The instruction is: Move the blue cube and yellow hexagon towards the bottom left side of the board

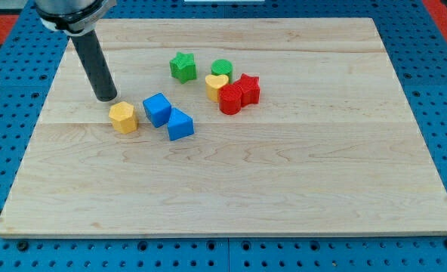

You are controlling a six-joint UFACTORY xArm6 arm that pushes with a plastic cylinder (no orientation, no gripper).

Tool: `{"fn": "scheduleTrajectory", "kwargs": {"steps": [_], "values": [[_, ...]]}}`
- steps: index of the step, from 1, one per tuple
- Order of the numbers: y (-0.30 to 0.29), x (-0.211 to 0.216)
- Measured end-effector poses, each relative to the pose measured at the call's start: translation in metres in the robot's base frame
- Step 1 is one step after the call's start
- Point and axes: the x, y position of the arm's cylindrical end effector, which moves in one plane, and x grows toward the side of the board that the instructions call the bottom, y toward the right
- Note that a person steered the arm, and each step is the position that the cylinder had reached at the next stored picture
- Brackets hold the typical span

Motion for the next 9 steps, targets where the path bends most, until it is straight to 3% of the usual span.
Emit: {"fn": "scheduleTrajectory", "kwargs": {"steps": [1, 2, 3, 4, 5, 8, 9], "values": [[0.013, -0.028], [0.088, -0.028], [0.112, 0.011], [0.089, 0.059], [0.04, 0.071], [0.041, 0.04], [0.001, 0.035]]}}
